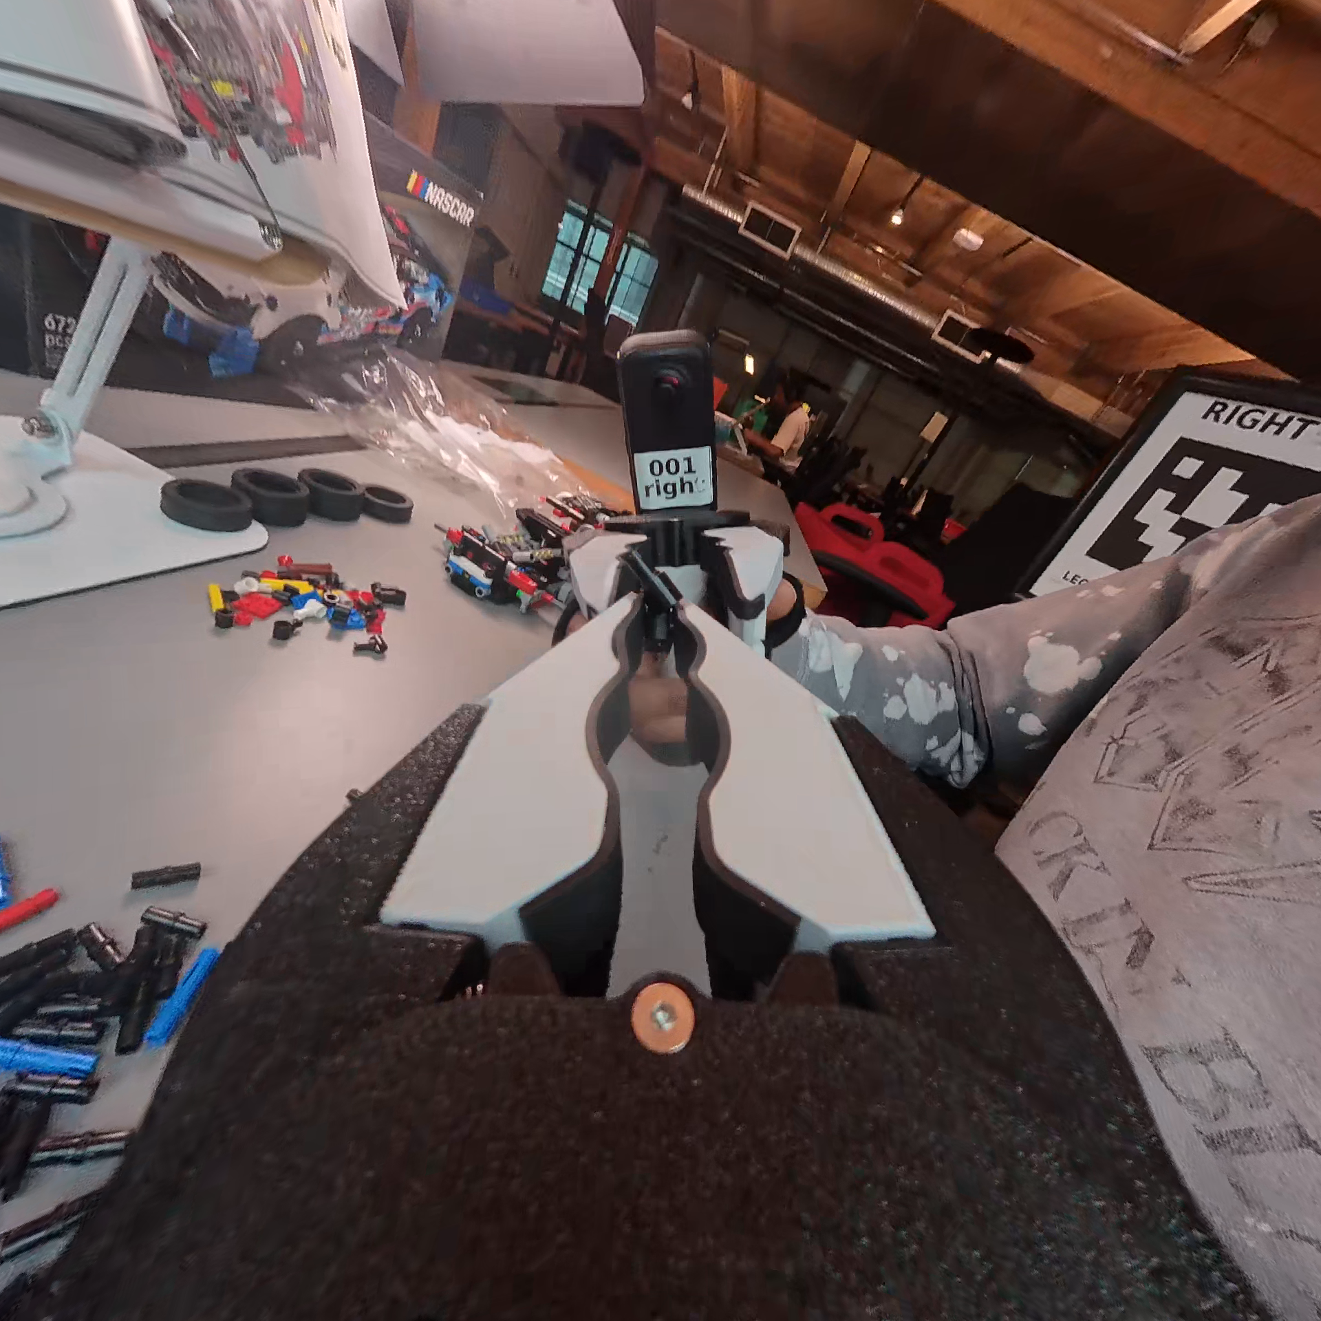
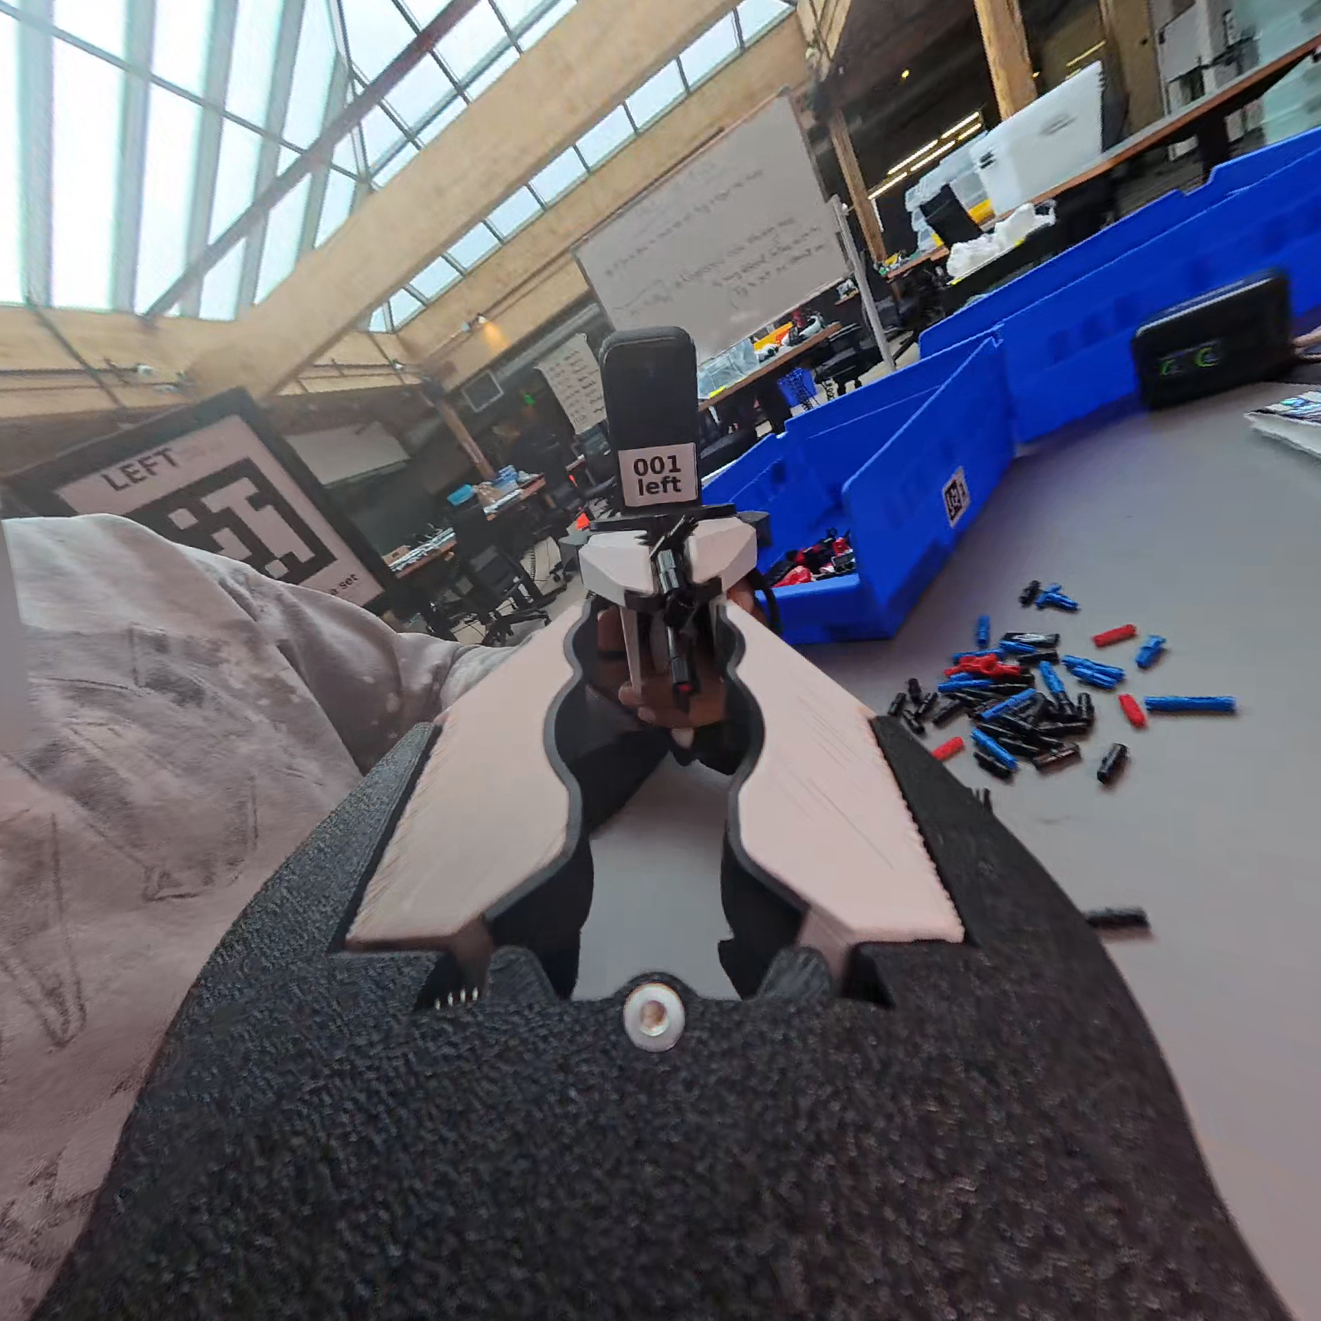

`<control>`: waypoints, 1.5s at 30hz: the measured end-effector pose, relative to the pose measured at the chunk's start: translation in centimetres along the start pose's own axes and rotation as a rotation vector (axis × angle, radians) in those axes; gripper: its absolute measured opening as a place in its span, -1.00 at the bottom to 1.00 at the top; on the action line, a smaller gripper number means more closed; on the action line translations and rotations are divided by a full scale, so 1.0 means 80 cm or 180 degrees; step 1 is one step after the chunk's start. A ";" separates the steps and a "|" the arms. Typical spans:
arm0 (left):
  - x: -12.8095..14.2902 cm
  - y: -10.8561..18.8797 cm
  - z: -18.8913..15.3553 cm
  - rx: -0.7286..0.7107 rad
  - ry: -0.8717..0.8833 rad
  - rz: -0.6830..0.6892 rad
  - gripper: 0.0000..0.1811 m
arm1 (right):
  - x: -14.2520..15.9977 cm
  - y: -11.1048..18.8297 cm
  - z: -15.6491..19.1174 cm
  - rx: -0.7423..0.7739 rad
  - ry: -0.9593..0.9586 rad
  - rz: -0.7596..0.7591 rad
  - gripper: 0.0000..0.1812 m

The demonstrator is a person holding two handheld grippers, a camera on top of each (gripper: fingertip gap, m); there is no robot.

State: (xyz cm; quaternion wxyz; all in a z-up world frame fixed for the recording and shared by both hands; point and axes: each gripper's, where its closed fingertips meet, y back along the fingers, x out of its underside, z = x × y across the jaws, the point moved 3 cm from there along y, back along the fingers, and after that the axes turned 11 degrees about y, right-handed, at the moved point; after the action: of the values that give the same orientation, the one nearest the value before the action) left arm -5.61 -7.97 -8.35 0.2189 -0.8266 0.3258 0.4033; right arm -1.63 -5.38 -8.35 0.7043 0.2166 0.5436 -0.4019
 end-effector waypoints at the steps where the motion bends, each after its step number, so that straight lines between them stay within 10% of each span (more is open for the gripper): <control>1: -0.003 -0.001 -0.003 0.0023 -0.0035 -0.0097 -0.94 | -0.001 -0.005 0.003 -0.0027 0.0006 -0.0039 -0.73; 18: 0.006 -0.004 -0.039 0.1066 0.0825 0.0142 -0.72 | 0.014 0.026 0.037 -0.0390 0.0766 0.0918 -0.90; 26: 0.032 -0.009 -0.017 0.0443 0.0456 0.0651 -0.96 | 0.035 0.032 0.029 -0.0187 0.1086 0.1462 -0.90; 38: 0.014 -0.009 -0.023 0.0384 0.0322 0.0254 -0.99 | 0.012 0.012 0.023 -0.0082 0.0826 0.0673 -0.90; 45: 0.015 -0.009 -0.017 0.0187 0.0207 0.0278 -1.00 | 0.019 0.014 0.018 -0.0002 0.0942 0.0989 -0.92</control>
State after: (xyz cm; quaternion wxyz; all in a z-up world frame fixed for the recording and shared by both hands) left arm -3.82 -8.80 -8.46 0.2146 -0.8175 0.3802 0.3756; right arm 0.21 -6.30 -9.50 0.6704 0.3542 0.6013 -0.2522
